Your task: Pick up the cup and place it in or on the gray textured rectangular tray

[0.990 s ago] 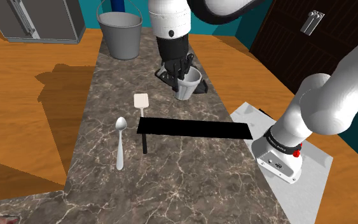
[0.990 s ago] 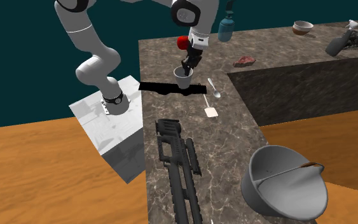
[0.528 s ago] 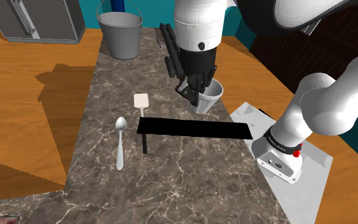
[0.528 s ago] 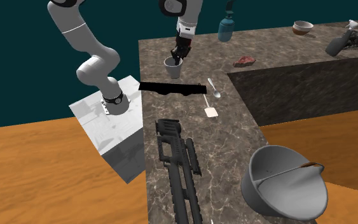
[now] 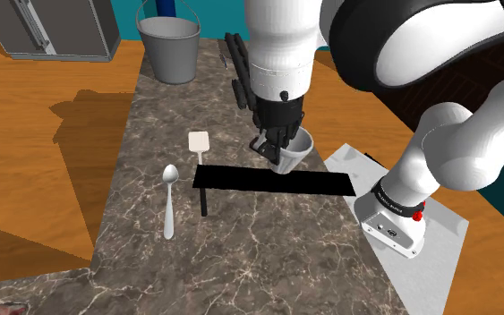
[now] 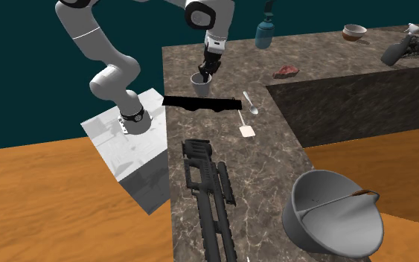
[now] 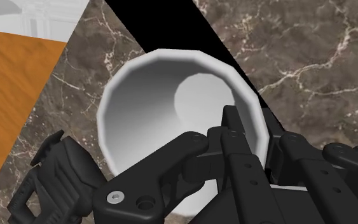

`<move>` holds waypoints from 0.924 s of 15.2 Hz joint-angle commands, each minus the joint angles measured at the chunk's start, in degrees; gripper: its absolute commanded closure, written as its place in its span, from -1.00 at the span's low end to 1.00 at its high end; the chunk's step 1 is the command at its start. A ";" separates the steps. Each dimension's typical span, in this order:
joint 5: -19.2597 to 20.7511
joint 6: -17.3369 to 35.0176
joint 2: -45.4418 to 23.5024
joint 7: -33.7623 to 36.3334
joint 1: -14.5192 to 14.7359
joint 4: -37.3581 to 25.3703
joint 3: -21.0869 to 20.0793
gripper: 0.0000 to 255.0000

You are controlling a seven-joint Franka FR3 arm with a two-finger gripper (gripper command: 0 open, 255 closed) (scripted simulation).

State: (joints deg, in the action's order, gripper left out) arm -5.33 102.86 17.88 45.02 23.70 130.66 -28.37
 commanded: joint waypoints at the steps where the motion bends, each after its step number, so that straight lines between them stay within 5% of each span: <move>1: -0.01 1.81 -0.38 0.22 0.06 1.41 -0.27 1.00; 14: 0.60 8.46 -3.11 1.26 -0.05 5.56 -1.30 1.00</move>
State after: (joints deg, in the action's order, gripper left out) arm -4.74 111.29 14.78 46.28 23.65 136.22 -29.67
